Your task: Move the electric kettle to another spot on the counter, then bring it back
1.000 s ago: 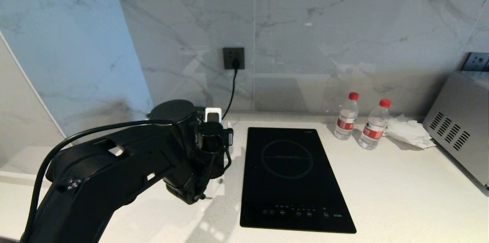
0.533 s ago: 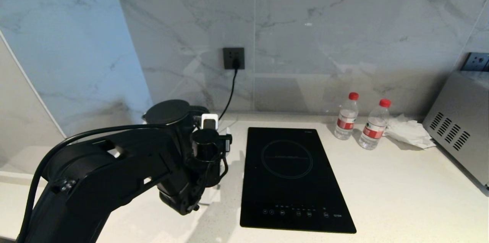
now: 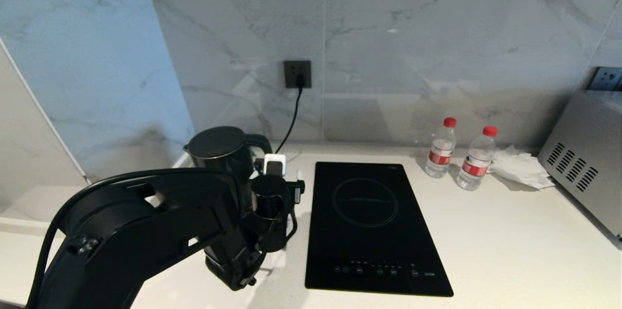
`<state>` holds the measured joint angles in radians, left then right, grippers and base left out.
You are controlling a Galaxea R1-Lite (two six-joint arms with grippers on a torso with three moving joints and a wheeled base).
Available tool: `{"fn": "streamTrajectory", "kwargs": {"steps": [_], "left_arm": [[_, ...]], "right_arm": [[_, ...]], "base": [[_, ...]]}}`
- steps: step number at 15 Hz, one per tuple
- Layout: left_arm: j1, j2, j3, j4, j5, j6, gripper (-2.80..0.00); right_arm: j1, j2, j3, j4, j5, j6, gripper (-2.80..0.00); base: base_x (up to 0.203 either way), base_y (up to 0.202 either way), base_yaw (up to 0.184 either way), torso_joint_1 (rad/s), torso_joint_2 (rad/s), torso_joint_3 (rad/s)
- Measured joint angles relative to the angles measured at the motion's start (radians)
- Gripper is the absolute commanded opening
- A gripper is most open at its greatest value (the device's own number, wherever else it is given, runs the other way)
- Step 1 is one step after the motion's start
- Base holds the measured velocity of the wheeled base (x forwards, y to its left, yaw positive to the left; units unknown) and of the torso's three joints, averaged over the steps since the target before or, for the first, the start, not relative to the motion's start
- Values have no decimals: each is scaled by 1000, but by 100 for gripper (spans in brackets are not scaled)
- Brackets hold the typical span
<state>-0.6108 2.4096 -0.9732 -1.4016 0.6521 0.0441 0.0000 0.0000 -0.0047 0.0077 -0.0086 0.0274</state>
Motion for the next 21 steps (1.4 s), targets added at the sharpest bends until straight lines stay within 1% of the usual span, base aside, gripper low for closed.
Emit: {"fn": "streamTrajectory", "kwargs": {"steps": [2,4,6,7,9,12,14,17,21], "left_arm": [[-23,-4,56,-41,1,1,0],[-49,-13,135,-93,0,0,0],[-73,-17,214,-116,1,-4,0],[-85,-13,240,-119,3,-10,0],[-112,8,248,-119,6,-11,0],[-152,56,186,-100,30,-4,0],[-167,79,117,-41,49,-2,0],[-176,114,17,64,56,-3,0],[-177,144,-60,157,58,-3,0]], "right_arm": [[0,0,0,0,0,0,-280],[0,0,0,0,0,0,-280],[0,0,0,0,0,0,-280],[0,0,0,0,0,0,-280],[0,0,0,0,0,0,-280],[0,0,0,0,0,0,-280],[0,0,0,0,0,0,-280],[0,0,0,0,0,0,-280],[0,0,0,0,0,0,-280]], "base": [[0,0,0,0,0,0],[0,0,0,0,0,0],[0,0,0,0,0,0],[0,0,0,0,0,0],[0,0,0,0,0,0],[0,0,0,0,0,0],[0,0,0,0,0,0],[0,0,0,0,0,0],[0,0,0,0,0,0]]}}
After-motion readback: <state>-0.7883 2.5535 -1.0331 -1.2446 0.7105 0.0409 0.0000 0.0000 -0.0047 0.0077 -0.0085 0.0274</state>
